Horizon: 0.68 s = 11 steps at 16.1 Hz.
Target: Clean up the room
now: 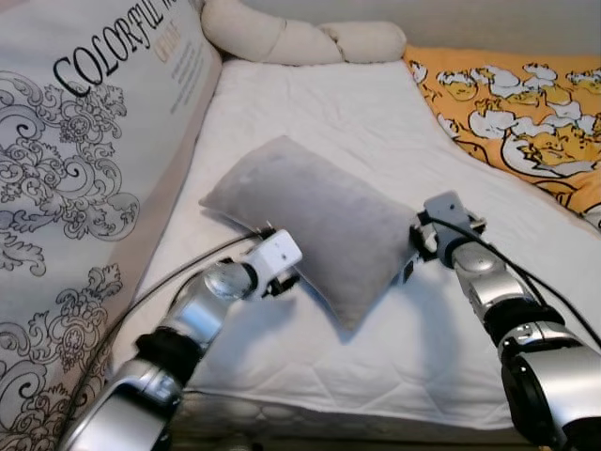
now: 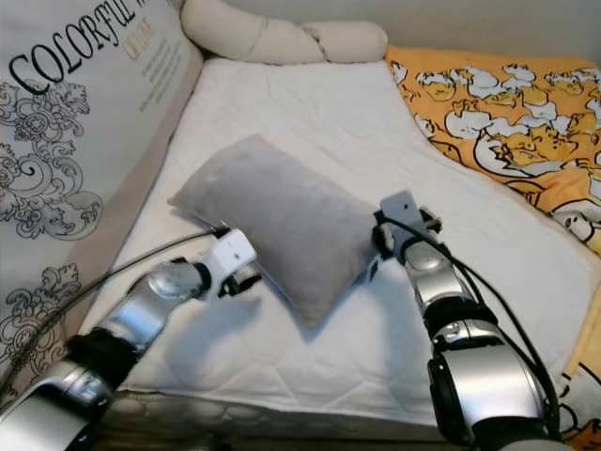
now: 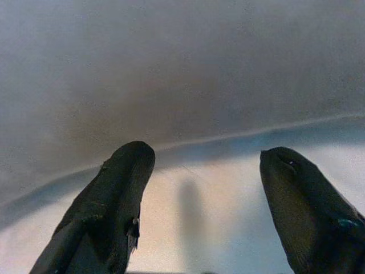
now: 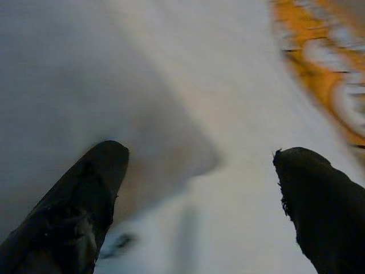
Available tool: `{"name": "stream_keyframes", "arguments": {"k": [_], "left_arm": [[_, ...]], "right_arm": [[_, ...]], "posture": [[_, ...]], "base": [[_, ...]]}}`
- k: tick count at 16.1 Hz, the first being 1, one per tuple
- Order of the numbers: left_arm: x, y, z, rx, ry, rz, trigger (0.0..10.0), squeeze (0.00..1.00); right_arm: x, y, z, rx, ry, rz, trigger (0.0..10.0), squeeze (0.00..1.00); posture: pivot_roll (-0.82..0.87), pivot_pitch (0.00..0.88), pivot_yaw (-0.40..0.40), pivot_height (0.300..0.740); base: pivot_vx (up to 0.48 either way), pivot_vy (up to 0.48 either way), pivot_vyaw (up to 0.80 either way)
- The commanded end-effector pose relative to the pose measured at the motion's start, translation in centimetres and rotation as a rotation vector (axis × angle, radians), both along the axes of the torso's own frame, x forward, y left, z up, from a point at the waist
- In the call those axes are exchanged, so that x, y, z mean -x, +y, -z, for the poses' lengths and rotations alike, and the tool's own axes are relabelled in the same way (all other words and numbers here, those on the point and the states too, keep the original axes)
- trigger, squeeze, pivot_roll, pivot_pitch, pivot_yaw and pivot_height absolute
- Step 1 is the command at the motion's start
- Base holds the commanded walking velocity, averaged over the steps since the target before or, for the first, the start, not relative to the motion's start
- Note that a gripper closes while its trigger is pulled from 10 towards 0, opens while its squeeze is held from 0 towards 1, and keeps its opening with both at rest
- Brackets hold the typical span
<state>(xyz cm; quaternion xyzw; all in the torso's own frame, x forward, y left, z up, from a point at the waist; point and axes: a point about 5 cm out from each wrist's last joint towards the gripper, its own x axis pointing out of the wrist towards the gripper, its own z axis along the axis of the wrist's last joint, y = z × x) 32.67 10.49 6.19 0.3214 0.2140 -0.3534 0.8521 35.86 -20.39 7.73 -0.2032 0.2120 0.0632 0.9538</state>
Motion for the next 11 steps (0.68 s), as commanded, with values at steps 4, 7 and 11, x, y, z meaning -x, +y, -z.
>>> {"name": "stream_keyframes", "arguments": {"k": [4,7,11], "left_arm": [[-0.6,-2.3,1.3,-0.066,0.031,-0.017,10.0,0.00],[-0.5,-3.8,1.7,-0.004,0.055,-0.040,10.0,0.00],[-1.6,-5.4,-0.3,0.218,0.027,-0.124,10.0,0.00]], "right_arm": [[1.6,3.6,2.6,-0.285,0.224,-0.218,10.0,0.00],[2.3,4.0,3.2,-0.392,0.299,-0.267,10.0,0.00],[3.3,5.0,3.4,-0.515,0.366,-0.361,10.0,0.00]], "posture": [[0.02,0.000,-0.007,0.740],[0.01,0.000,-0.003,0.740],[0.01,0.000,-0.013,0.740]], "base": [[0.000,0.000,0.00],[0.000,0.000,0.00],[0.000,0.000,0.00]]}}
